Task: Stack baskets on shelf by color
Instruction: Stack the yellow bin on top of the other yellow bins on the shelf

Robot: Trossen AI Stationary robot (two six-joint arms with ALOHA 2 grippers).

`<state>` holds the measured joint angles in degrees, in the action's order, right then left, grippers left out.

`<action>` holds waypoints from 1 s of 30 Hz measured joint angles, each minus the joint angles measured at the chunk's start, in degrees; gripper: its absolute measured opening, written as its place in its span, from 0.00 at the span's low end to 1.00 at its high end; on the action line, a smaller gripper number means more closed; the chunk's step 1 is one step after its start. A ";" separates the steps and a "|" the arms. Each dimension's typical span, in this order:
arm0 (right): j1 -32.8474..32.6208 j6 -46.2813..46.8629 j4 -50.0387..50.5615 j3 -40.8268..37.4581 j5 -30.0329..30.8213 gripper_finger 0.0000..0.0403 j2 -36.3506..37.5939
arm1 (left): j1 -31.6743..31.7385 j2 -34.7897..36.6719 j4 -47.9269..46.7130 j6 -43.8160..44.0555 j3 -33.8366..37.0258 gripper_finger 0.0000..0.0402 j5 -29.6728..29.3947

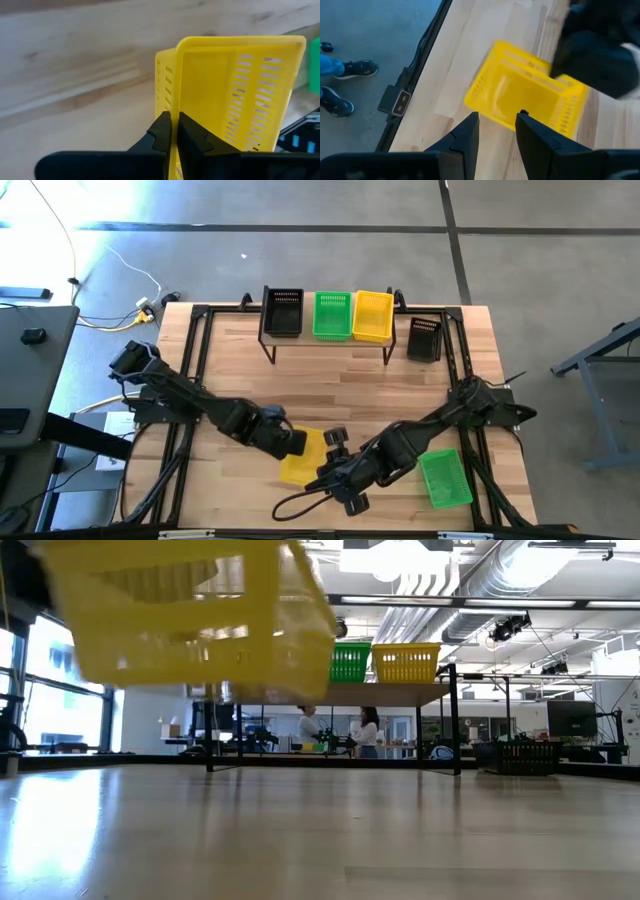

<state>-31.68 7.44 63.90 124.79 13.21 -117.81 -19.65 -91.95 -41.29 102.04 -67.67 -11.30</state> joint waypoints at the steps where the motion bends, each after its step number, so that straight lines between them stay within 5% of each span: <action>1: 0.00 0.00 0.02 0.00 0.00 0.29 -0.29 | 0.67 0.01 0.03 -0.91 -0.52 0.02 -0.26; 15: 0.55 5.49 -0.87 -0.04 0.80 0.40 -2.00 | 5.61 0.01 0.96 -8.42 -6.31 0.02 -3.29; 30: 1.31 11.38 3.50 -0.04 2.83 0.40 -2.00 | 10.33 0.01 1.12 -15.77 -11.24 0.02 0.60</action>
<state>-30.37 18.82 67.40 124.75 16.04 -119.81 -9.32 -91.94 -40.16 86.26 -78.91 -10.70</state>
